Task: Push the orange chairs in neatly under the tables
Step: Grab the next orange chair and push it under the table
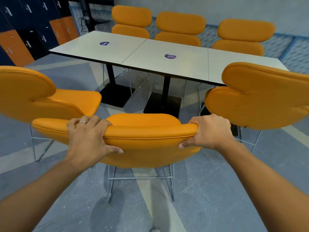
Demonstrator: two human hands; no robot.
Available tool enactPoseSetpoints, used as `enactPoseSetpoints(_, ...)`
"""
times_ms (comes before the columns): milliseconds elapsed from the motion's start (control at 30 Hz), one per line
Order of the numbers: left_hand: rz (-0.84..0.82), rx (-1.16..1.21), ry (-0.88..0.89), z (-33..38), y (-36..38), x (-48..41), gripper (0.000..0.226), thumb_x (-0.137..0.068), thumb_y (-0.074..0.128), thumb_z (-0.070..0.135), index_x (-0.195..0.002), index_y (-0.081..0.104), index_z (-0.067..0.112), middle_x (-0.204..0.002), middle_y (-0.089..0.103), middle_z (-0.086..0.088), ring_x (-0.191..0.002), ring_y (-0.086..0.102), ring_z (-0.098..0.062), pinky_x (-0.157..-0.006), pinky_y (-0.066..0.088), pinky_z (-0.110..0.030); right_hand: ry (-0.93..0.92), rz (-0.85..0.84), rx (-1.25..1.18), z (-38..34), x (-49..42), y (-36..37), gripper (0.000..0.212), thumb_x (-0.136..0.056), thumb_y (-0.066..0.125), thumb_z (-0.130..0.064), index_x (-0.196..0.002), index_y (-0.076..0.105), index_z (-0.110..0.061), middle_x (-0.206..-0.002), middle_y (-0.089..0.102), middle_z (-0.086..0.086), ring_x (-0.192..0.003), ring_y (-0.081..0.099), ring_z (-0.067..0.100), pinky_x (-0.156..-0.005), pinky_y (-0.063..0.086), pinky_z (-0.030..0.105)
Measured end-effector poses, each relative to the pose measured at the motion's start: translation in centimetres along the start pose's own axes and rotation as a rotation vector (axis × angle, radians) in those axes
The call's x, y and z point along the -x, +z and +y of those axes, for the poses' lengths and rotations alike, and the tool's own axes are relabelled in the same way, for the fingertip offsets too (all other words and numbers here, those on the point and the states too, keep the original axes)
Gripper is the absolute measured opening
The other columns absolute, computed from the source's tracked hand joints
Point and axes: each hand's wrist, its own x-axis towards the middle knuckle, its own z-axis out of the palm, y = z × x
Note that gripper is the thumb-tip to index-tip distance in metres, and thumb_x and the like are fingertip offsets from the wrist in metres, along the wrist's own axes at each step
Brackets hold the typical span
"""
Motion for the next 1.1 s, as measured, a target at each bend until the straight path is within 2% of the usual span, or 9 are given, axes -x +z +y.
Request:
enactPoseSetpoints(300,0.016,0.019,0.113,-4.8,-0.3,1.2,0.086,-0.047,0.043,0.091,-0.098,0.065,0.025,-0.096,0.062,0.001,-0.100,0.053,-0.030,-0.089,0.028,-0.048,0.114,0.010,-0.015,-5.3,4.6,0.6,0.071,-0.046,0.064,-0.094,-0.084,0.064,-0.034,-0.068,0.062,-0.013,-0.071,0.061,0.009,-0.059,0.049,0.028)
enactPoseSetpoints(467,0.039,0.037,0.185,-7.5,-0.6,1.4,0.082,-0.047,0.044,0.090,-0.095,0.065,0.027,-0.092,0.062,0.003,-0.098,0.053,-0.029,-0.087,0.027,-0.047,0.181,0.027,-0.014,-8.3,6.2,1.6,0.084,-0.038,0.047,-0.101,-0.087,0.063,-0.035,-0.069,0.061,-0.012,-0.071,0.061,0.013,-0.061,0.055,0.034)
enactPoseSetpoints(667,-0.007,0.073,0.227,-10.5,-0.2,-0.1,0.081,-0.042,0.045,0.092,-0.096,0.062,0.033,-0.094,0.061,0.007,-0.100,0.053,-0.027,-0.087,0.027,-0.047,0.249,0.062,-0.011,-11.3,7.0,2.3,0.091,-0.036,0.047,-0.102,-0.099,0.064,-0.038,-0.075,0.063,-0.010,-0.077,0.064,0.018,-0.065,0.054,0.033)
enactPoseSetpoints(833,-0.041,0.082,0.211,-11.4,0.2,-1.4,0.085,-0.037,0.045,0.094,-0.099,0.060,0.038,-0.097,0.061,0.009,-0.103,0.052,-0.027,-0.089,0.027,-0.047,0.254,0.049,-0.017,-12.7,6.6,1.9,0.086,-0.041,0.053,-0.100,-0.098,0.062,-0.036,-0.080,0.064,-0.011,-0.081,0.064,0.018,-0.068,0.055,0.035)
enactPoseSetpoints(933,-0.047,0.078,0.211,-11.4,0.2,-1.2,0.086,-0.036,0.049,0.093,-0.100,0.062,0.037,-0.098,0.062,0.007,-0.106,0.051,-0.030,-0.092,0.027,-0.050,0.235,-0.014,0.001,-13.6,6.7,1.1,0.091,-0.048,0.057,-0.099,-0.115,0.061,-0.037,-0.095,0.066,-0.009,-0.093,0.063,0.019,-0.080,0.054,0.039)
enactPoseSetpoints(1000,-0.066,0.061,0.173,-10.9,0.2,-0.9,0.086,-0.033,0.065,0.087,-0.102,0.063,0.037,-0.104,0.062,0.002,-0.113,0.048,-0.035,-0.096,0.025,-0.056,0.217,-0.035,-0.007,-14.8,6.7,0.8,0.102,-0.050,0.053,-0.100,-0.132,0.053,-0.040,-0.113,0.067,-0.008,-0.108,0.061,0.022,-0.095,0.048,0.046)
enactPoseSetpoints(1033,-0.076,0.055,0.141,-10.6,0.2,-0.9,0.087,-0.031,0.072,0.083,-0.104,0.063,0.037,-0.108,0.061,-0.001,-0.116,0.045,-0.038,-0.097,0.024,-0.058,0.207,-0.026,-0.009,-15.7,6.7,0.8,0.104,-0.051,0.051,-0.101,-0.135,0.051,-0.041,-0.118,0.066,-0.007,-0.113,0.059,0.022,-0.100,0.044,0.048)
enactPoseSetpoints(1100,-0.093,0.046,0.114,-10.7,0.4,-1.1,0.093,-0.026,0.073,0.083,-0.106,0.064,0.037,-0.113,0.061,-0.004,-0.118,0.044,-0.041,-0.098,0.023,-0.060,0.190,0.020,0.004,-17.3,6.3,1.1,0.103,-0.051,0.047,-0.103,-0.133,0.053,-0.040,-0.117,0.066,-0.008,-0.113,0.059,0.022,-0.101,0.040,0.049)
